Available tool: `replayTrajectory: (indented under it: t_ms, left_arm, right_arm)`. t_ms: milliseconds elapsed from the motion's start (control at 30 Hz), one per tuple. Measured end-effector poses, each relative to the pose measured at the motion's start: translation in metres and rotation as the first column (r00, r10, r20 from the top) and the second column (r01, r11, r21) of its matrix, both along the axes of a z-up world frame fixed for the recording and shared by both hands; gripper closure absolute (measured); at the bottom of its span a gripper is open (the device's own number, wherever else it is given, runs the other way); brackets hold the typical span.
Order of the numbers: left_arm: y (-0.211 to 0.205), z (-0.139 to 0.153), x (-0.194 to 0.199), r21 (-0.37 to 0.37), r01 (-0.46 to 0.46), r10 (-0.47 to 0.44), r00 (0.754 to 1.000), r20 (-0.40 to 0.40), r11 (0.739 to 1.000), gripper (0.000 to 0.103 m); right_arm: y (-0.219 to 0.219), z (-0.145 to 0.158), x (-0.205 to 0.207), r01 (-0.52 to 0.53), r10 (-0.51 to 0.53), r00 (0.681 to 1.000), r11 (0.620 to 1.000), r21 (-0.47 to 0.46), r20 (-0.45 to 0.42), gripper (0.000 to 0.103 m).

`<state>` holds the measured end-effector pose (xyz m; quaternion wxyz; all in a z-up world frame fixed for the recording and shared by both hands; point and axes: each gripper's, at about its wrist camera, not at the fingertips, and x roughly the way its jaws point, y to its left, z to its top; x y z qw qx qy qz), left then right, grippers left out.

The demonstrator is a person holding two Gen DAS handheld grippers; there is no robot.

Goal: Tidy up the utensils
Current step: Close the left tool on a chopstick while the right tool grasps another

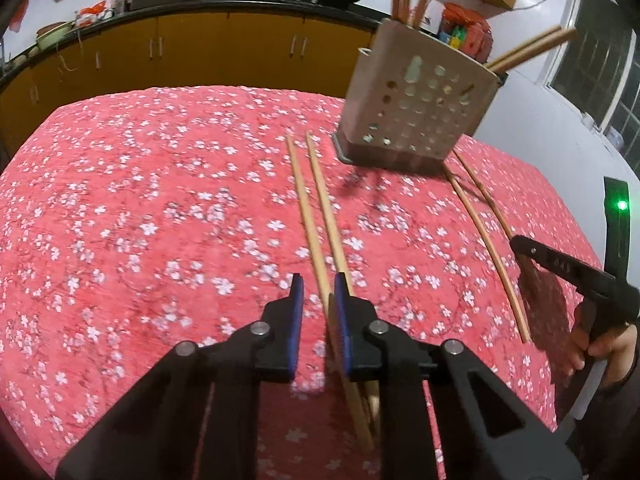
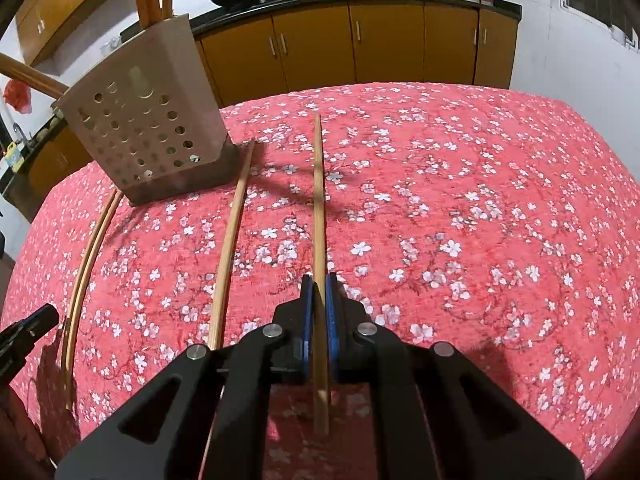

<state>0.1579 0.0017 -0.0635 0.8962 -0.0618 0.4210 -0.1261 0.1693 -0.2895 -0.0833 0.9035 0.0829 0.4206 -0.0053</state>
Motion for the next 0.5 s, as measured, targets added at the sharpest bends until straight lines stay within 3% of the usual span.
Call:
replayTrajectory:
  t_ms: [200,500]
  left_arm:
    - [-0.012,-0.009,0.001,0.058,0.025,-0.023,0.999,-0.032,0.998,0.091]
    - [-0.016,-0.010,0.007,0.154,0.000,0.000,1.000,-0.004,0.988,0.095]
  right_arm:
    - [0.001,-0.001,-0.005,-0.007,0.007,1.000,1.000,-0.003,0.002,0.096]
    - [0.004,-0.003,-0.017,-0.030,0.030,1.000,0.999,-0.017,0.002,0.095]
